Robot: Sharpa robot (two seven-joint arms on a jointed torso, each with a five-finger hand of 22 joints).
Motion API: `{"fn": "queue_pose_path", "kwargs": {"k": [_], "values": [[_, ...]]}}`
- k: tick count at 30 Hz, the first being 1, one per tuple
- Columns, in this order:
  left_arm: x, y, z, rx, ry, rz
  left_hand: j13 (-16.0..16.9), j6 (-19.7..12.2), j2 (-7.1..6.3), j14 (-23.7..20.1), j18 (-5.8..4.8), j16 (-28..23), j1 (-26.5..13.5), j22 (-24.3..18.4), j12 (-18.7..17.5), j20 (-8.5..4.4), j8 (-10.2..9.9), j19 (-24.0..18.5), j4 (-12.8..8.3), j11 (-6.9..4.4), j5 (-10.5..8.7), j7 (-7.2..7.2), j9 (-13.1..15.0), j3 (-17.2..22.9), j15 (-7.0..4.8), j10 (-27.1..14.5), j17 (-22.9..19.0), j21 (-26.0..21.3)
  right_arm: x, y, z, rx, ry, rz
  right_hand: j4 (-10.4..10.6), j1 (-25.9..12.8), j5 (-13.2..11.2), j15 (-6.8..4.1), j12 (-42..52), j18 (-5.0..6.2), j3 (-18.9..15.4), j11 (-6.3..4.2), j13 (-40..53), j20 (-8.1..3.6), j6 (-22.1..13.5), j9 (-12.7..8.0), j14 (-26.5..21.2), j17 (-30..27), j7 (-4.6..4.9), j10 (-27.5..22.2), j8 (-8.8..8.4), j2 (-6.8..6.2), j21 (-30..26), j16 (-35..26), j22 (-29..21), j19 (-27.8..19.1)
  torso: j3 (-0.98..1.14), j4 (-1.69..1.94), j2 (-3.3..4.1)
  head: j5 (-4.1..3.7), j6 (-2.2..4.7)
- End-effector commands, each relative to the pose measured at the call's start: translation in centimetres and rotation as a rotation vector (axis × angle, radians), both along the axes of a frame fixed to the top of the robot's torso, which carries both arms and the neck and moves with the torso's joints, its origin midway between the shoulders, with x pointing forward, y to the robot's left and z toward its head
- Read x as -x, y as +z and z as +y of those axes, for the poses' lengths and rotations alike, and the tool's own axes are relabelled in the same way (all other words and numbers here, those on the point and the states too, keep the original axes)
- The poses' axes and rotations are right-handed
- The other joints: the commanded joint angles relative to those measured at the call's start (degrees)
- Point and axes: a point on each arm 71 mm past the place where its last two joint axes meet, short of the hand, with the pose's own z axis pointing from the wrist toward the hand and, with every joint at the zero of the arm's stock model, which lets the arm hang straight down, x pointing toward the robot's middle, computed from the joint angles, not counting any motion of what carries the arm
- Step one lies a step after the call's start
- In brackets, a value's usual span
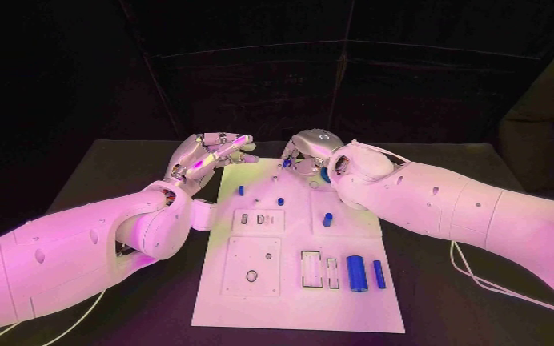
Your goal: Assemble the parts on the task board
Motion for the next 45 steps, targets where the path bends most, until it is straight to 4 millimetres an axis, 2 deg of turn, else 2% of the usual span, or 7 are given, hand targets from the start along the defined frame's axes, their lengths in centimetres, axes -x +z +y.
{"fn": "queue_pose_path", "kwargs": {"k": [1,15,23,29,40,45], "values": [[0.0,0.1,-0.1,0.007,-0.014,-0.003,-0.1,0.34,0.42,0.43,0.32,0.04,0.03,-0.02,-0.34,0.04,-0.36,0.44,-0.34,0.21,0.29,0.11,-0.06,-0.13,0.04,0.09,0.08,0.28,0.0,0.4,0.0,-0.013,-0.001,-0.032,0.11,-0.24,0.01,-0.16,-0.05,-0.78,0.37,0.21,-0.06,-0.14,0.27,0.07,0.88,0.01,0.2,-0.07,0.26,-0.2,0.2,0.25,0.06,-0.27,0.02,0.03,0.0,0.02,0.0],[-0.1,0.0,0.0,0.006,-0.017,0.002,-0.1,0.37,0.51,0.44,0.32,0.01,0.12,-0.04,-0.42,0.03,-0.42,0.47,-0.45,0.2,0.29,0.11,-0.06,-0.05,0.03,0.12,0.1,0.28,0.4,0.6,0.6,-0.024,0.023,-0.046,0.07,-0.04,0.25,-0.16,-0.02,-0.77,0.82,0.2,-0.05,-0.14,0.36,0.09,0.87,0.09,0.21,-0.03,0.27,-0.39,0.3,0.38,0.15,-0.34,-0.01,0.08,0.14,0.04,-0.07],[-0.2,0.0,0.0,0.004,-0.015,0.002,-0.1,0.37,0.51,0.44,0.32,0.01,0.12,-0.04,-0.42,0.03,-0.42,0.47,-0.45,0.2,0.29,0.11,-0.06,-0.05,0.03,0.12,0.1,0.28,0.2,0.4,0.8,-0.004,0.021,-0.018,0.1,-0.08,0.25,-0.15,-0.03,-0.77,0.89,0.23,-0.05,-0.14,0.34,0.08,0.87,0.1,0.23,-0.06,0.25,-0.52,0.3,0.41,0.12,-0.38,-0.08,-0.01,0.09,0.01,-0.23],[-0.2,0.0,-0.1,0.006,-0.018,0.003,-0.1,0.37,0.51,0.44,0.32,0.01,0.12,-0.04,-0.42,0.03,-0.42,0.47,-0.45,0.2,0.29,0.11,-0.06,-0.05,0.03,0.12,0.1,0.28,-0.1,0.1,1.2,0.014,0.018,0.006,0.17,-0.17,0.18,-0.13,-0.05,-0.78,0.95,0.27,-0.06,-0.12,0.3,0.07,0.87,0.14,0.26,-0.11,0.21,-0.64,0.37,0.47,0.2,-0.39,0.04,0.09,0.13,0.0,-0.34],[-0.1,0.0,0.0,0.006,-0.021,0.003,-0.11,0.39,0.59,0.44,0.31,-0.03,0.2,-0.06,-0.51,0.02,-0.49,0.49,-0.54,0.2,0.29,0.11,-0.06,0.02,0.03,0.13,0.12,0.28,-0.5,-0.2,1.6,0.04,-0.017,0.03,0.35,-0.31,0.02,-0.09,-0.08,-0.76,1.11,0.31,-0.08,-0.09,0.21,0.05,0.81,-0.11,0.3,-0.22,0.15,-0.73,0.31,0.39,0.07,-0.51,0.0,0.06,0.11,-0.04,-0.59],[-0.1,0.1,0.0,0.006,-0.022,0.004,-0.11,0.39,0.59,0.44,0.31,-0.03,0.2,-0.06,-0.51,0.02,-0.49,0.49,-0.54,0.2,0.29,0.11,-0.06,0.02,0.03,0.13,0.12,0.28,-0.6,-0.3,1.7,0.045,-0.025,0.033,0.43,-0.36,-0.05,-0.05,-0.14,-0.75,1.26,0.35,-0.11,-0.07,0.08,0.03,0.77,-0.19,0.32,-0.4,0.08,-0.9,0.29,0.39,0.0,-0.6,0.01,-0.03,0.15,0.29,-0.65]]}}
